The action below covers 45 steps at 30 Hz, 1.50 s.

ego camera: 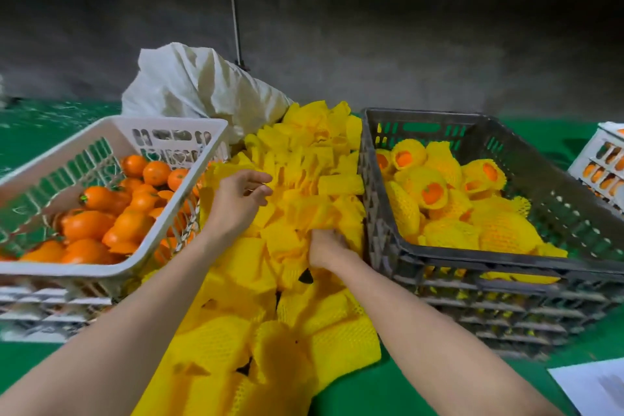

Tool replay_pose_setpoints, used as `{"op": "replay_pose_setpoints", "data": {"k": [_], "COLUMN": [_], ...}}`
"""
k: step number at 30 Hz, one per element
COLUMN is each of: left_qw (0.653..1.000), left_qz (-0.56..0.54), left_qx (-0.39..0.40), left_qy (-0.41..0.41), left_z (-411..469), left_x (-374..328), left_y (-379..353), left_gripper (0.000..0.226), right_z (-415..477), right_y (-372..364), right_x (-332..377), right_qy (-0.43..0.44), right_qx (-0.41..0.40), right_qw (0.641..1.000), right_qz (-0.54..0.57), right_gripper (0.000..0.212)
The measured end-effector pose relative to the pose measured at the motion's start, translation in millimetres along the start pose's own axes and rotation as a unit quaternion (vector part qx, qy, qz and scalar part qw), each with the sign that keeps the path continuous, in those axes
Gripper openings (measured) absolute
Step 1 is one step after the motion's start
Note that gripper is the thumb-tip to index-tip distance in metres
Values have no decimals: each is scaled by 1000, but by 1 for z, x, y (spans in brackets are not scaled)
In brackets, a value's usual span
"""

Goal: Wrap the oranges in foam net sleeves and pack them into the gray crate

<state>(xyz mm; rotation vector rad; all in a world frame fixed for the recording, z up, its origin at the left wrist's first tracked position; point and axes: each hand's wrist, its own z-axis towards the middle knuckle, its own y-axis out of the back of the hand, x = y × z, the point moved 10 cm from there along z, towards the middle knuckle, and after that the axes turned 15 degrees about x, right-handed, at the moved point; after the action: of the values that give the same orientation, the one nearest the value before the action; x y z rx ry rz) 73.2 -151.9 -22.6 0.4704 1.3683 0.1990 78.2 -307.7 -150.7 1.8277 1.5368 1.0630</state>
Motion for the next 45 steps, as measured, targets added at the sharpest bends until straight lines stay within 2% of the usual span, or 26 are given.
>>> {"op": "replay_pose_setpoints", "data": {"k": [1,3,4,6,7,9,12,14,16,18,20,22,24,26,28,30,32,34,35,36,37,39,41,44,45], "left_qw": [1000,1000,999,998,996,991,972,964,965,961,959,962,983,999,998,998,992,985,991,997,987,917,857,795,793], "left_qz": [7,8,-4,-42,-62,-105,-161,-206,-234,-261,-275,-269,-182,-34,50,11,-100,-147,-94,12,131,304,322,368,375], "left_qx": [1,-1,-5,-12,-8,29,126,147,107,78,68,50,10,-15,-14,1,-27,-79,-92,-69,-3,188,311,379,378], "left_qy": [6,23,33,51,59,77,113,79,49,38,25,21,29,19,-21,-62,-79,-39,-6,38,88,178,254,298,296], "left_z": [-5,-12,-16,-21,-23,-24,-28,-31,-35,-40,-44,-50,-60,-66,-70,-72,-71,-64,-58,-50,-41,-36,-48,-59,-57], "left_x": [5,15,19,26,28,30,27,19,16,19,23,26,29,27,23,21,26,50,65,79,94,137,171,197,201], "left_y": [4,12,16,22,23,19,9,10,22,30,38,49,65,77,85,105,146,191,210,223,225,212,200,184,181], "left_gripper": [8,7,7,7,10,30,59,46,27,30,36,23,19,23,29,43,45,37,31,26,22,19,20,55,60], "right_z": [3,-3,-14,-48,-68,-95,-110,-110,-102,-93,-91,-103,-114,-109,-97,-83,-71,-66,-63,-59,-55,-46,-41,-35,-33], "right_y": [0,17,30,53,60,62,56,60,64,60,59,65,70,71,72,76,76,72,69,64,58,45,38,41,42], "right_x": [-9,-21,-21,-12,-2,16,42,45,38,38,46,58,76,100,122,134,152,184,201,218,232,252,256,253,251], "right_qy": [-22,-22,8,131,197,307,412,405,338,282,260,261,290,338,369,367,372,385,385,380,374,363,349,347,350], "right_qx": [-19,-118,-184,-302,-329,-302,-179,-191,-236,-256,-291,-362,-409,-373,-315,-288,-258,-246,-242,-234,-224,-204,-202,-198,-182], "right_qw": [999,988,970,907,875,830,792,791,779,771,785,794,788,789,792,772,740,748,765,786,806,839,857,860,856], "right_qz": [14,97,156,263,295,355,412,417,473,510,482,412,358,351,370,431,498,482,456,428,400,350,321,317,333], "right_gripper": [36,26,23,14,21,37,52,58,55,41,29,21,21,26,29,25,22,23,20,20,21,24,27,24,21]}}
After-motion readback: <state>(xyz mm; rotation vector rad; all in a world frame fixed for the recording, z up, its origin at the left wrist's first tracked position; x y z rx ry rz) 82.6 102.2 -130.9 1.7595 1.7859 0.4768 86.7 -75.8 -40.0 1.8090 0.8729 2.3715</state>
